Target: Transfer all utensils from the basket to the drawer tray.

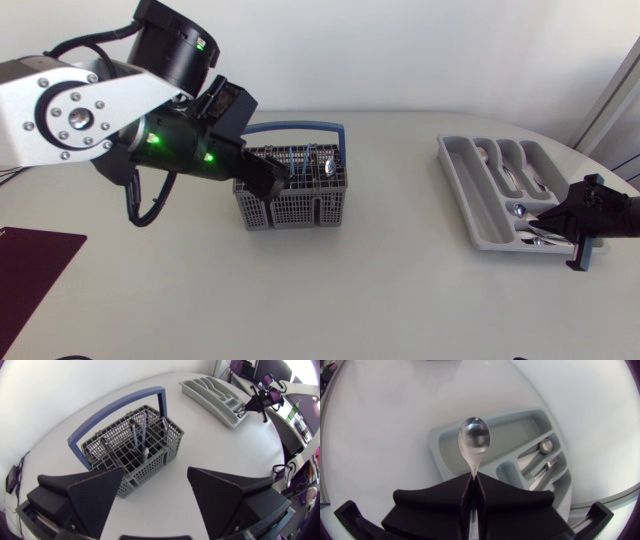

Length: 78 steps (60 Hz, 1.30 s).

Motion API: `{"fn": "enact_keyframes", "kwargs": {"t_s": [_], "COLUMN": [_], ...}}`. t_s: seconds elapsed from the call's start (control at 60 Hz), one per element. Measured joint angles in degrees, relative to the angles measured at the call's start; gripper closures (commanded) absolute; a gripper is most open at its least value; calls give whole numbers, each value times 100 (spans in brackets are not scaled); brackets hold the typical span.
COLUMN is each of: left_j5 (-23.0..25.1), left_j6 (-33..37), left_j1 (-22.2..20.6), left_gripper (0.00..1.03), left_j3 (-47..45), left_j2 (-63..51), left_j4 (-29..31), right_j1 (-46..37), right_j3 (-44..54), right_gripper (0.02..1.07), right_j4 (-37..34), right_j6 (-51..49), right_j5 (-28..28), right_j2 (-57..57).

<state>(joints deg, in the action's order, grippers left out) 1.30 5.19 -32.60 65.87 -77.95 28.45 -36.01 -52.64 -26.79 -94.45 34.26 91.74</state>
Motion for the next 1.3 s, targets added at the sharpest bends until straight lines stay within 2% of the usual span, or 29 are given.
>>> {"fn": "enact_keyframes", "kwargs": {"t_s": [0.217, 0.383, 0.45, 0.483, 0.533, 0.7, 1.083, 1.2, 1.283, 1.3], "left_j5": [-57, -79, -168, -186, -208, -227, -354, -380, -452, -468], "left_j6": [4, 2, 7, 17, 50, 90, 133, 133, 136, 136], "left_j1": [-59, -59, -94, -111, -136, -151, -258, -275, -310, -315], "left_gripper": [15, 15, 15, 15, 15, 15, 17, 17, 17, 20], "left_j3": [-164, -247, -264, -275, -284, -334, -518, -527, -592, -612], "left_j2": [81, 94, 94, 94, 98, 98, 101, 101, 101, 101], "left_j4": [-2, -7, -24, -50, -52, -63, -210, -328, -490, -507], "right_j1": [-363, -413, -411, -411, -411, -415, -505, -485, -426, -407], "right_j3": [-890, -1200, -1231, -1228, -1204, -1021, -404, -385, -361, -350], "right_gripper": [100, 100, 91, 81, 72, 60, 52, 38, 32, 30], "right_j4": [0, 184, 286, 365, 608, 1106, 1019, 815, 713, 708], "right_j6": [-520, -662, -726, -743, -765, -765, -728, -402, -11, 66], "right_j5": [-463, -732, -879, -901, -918, -925, -527, -400, -315, -293], "right_j2": [901, 1390, 1541, 1578, 1617, 1620, 765, 461, 221, 175]}}
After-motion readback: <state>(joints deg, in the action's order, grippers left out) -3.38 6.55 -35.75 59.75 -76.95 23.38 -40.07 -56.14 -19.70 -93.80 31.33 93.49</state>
